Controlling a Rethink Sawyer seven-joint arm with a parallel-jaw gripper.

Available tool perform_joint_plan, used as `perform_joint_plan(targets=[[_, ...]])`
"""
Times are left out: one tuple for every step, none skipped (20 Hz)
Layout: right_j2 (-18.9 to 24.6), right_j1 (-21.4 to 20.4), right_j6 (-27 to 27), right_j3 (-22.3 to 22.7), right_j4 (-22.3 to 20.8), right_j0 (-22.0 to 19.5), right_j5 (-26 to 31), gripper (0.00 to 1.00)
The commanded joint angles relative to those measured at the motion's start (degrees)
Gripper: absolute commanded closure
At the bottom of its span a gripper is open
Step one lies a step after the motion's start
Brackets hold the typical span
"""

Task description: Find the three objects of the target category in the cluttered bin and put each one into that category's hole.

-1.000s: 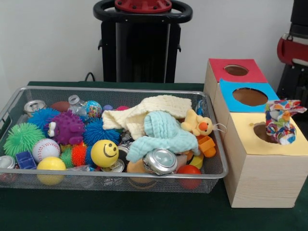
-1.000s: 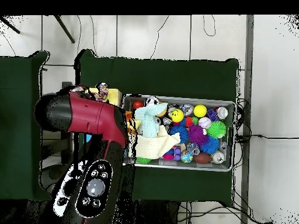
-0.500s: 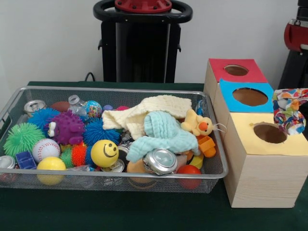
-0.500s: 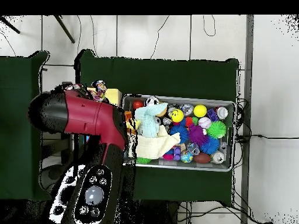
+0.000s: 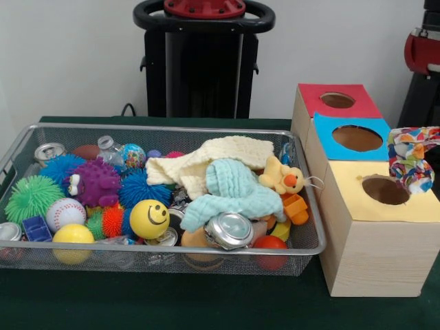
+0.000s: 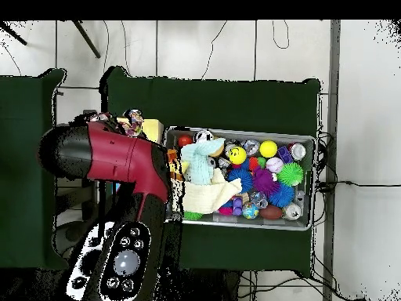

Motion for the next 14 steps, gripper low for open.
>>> perform_joint_plan(targets=[[5.4, 0.8, 8.5, 9.8, 1.2, -1.9, 3.0, 1.0], [5.5, 0.6, 8.3, 10.1, 1.2, -2.0, 2.9, 1.0], [5.5, 0.5, 8.2, 10.4, 1.3, -2.1, 3.0, 1.0], [5.6, 0.3, 8.2, 10.7, 1.4, -2.1, 3.3, 1.0], [5.6, 0.2, 8.2, 10.9, 1.4, -2.2, 3.5, 1.0], [5.7, 0.0, 8.0, 11.3, 1.4, -2.2, 4.2, 1.0], [5.6, 0.0, 8.0, 11.4, 1.3, -2.2, 4.3, 1.0], [5.7, -0.1, 7.8, 12.0, 1.2, -2.2, 4.2, 1.0], [5.7, -0.1, 7.8, 12.3, 1.1, -2.2, 4.2, 1.0], [5.7, -0.1, 7.7, 12.6, 1.0, -2.3, 4.2, 1.0], [5.7, -0.1, 7.6, 12.8, 0.9, -2.3, 4.2, 1.0], [6.0, -0.1, 7.4, 13.1, 1.0, -2.5, 4.1, 1.0], [6.3, -0.2, 7.2, 13.5, 1.1, -2.7, 3.9, 1.0], [6.6, -0.2, 6.8, 14.0, 1.2, -2.9, 3.3, 1.0]])
